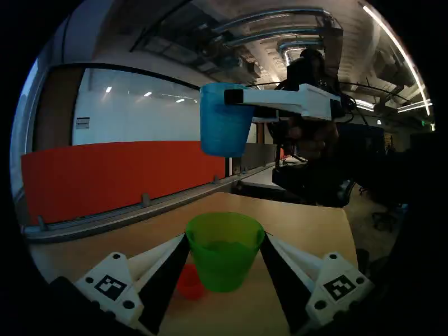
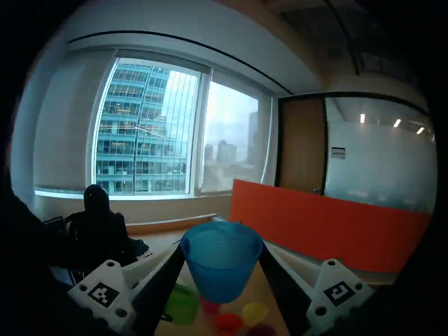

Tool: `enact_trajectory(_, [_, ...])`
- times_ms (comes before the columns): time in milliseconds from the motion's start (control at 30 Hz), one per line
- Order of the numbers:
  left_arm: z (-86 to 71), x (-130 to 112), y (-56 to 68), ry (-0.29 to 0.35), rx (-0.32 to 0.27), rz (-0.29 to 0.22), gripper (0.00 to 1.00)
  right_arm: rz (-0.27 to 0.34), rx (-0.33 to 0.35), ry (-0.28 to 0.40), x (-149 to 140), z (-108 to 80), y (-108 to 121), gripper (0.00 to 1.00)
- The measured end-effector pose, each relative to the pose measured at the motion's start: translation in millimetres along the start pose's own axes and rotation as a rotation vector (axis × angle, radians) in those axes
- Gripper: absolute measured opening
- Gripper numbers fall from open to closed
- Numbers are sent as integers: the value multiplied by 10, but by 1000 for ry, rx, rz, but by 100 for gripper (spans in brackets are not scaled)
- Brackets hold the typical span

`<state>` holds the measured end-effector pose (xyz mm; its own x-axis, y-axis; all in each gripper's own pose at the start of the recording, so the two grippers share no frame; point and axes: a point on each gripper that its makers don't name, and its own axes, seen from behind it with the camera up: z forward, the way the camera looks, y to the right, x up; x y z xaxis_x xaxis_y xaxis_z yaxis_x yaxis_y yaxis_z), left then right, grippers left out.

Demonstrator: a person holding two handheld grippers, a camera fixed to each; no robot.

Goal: Pour water

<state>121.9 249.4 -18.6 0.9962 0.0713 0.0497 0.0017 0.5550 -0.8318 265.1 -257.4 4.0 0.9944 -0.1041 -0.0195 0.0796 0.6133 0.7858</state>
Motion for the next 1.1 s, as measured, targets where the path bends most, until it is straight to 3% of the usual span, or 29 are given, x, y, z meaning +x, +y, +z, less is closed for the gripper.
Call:
enact_trajectory(267, [-21, -12, -37, -5, 9, 3, 86, -4, -16, -13, -83, -62, 46, 91])
enact_trajectory(1100, [-214, -293, -285, -87, 70, 14, 86, -25, -90, -109, -956, -468, 422, 91])
